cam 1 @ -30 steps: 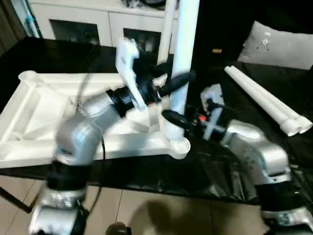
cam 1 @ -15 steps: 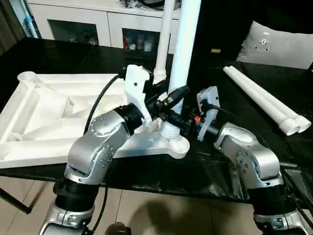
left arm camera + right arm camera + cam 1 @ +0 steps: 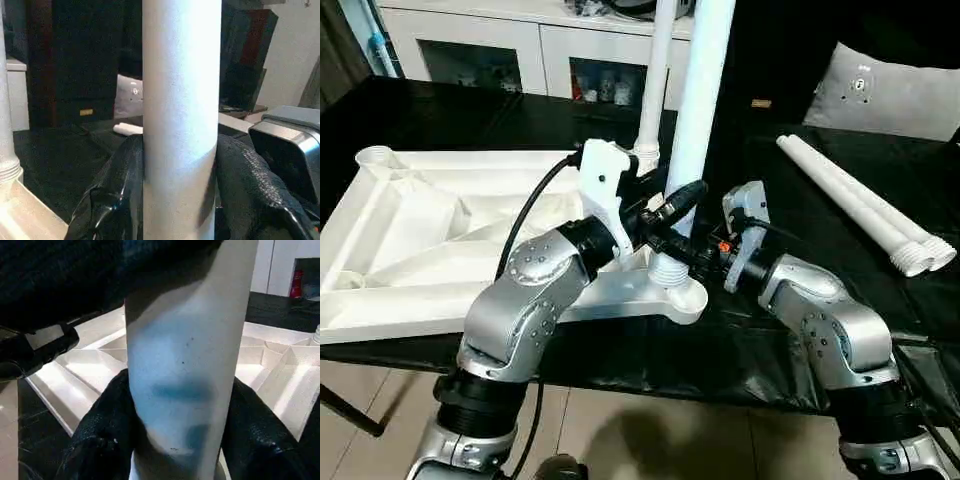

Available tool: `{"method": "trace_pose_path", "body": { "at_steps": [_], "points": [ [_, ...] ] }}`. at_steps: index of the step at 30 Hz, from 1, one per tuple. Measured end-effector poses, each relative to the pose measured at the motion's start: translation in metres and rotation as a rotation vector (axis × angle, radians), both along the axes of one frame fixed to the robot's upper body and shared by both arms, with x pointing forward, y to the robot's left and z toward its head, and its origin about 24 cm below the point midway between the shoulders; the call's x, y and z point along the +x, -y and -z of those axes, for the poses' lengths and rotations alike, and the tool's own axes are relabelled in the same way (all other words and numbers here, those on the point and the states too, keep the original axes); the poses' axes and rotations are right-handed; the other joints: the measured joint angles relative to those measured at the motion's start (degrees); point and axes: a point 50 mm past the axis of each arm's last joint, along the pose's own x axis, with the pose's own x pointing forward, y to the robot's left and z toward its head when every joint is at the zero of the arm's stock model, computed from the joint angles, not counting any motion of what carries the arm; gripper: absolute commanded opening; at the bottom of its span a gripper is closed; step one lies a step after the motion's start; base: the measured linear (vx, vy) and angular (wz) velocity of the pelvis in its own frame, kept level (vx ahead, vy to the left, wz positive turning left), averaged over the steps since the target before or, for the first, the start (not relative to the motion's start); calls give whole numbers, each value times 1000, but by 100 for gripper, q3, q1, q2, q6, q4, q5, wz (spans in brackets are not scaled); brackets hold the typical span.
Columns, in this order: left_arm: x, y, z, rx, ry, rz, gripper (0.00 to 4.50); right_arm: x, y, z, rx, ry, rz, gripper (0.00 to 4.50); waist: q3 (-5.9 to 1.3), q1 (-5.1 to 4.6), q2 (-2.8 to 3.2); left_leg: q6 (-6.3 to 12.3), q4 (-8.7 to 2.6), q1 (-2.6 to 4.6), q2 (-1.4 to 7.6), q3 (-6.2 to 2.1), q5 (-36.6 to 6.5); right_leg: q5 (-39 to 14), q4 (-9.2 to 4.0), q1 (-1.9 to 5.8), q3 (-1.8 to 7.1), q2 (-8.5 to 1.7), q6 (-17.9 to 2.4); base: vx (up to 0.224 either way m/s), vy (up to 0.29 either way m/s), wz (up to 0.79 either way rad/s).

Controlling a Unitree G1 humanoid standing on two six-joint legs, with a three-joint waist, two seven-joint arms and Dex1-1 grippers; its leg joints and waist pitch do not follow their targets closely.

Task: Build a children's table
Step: Insert table leg to table base

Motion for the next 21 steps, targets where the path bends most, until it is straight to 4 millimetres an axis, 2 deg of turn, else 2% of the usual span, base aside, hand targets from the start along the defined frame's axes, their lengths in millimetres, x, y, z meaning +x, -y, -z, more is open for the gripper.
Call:
{"method": "trace_pose_path", "body": {
  "at_steps": [3,5,9,10,18,19,21],
  "points": [
    [2,-1,-3,-30,-7,-14,188,3,-1,-4,2,11,-2,189,0,-2,0,0,0,0,0,0,0,0,1,0,0,1,0,0,0,0],
    [3,-2,-6,-38,-5,-18,188,4,-1,-7,6,19,-3,245,0,0,0,0,0,1,0,0,0,0,1,0,0,0,0,0,0,0],
    [7,-4,-7,-47,-22,-30,188,4,0,-9,31,3,-17,272,0,5,0,1,0,-1,-1,0,-1,0,-3,0,0,0,0,0,0,0],
    [8,-5,-6,-48,-27,-30,188,4,1,-9,45,-8,-22,290,0,3,0,1,0,-2,-1,0,-1,0,-3,0,0,0,0,0,0,0],
    [14,-22,-8,-20,-45,-30,188,0,21,-12,49,-63,-107,332,0,21,0,1,-1,-1,-1,0,0,1,-3,0,0,1,0,0,0,0],
    [14,-23,-10,-13,-40,-18,188,0,24,-13,50,-67,-114,357,0,24,0,1,-1,-2,-1,0,0,1,-3,0,0,0,0,0,0,0],
    [14,-24,-12,1,-35,4,187,0,30,-15,46,-71,-119,365,0,24,0,1,0,-2,-2,0,0,1,-3,0,0,0,0,0,0,0]
  ]
}}
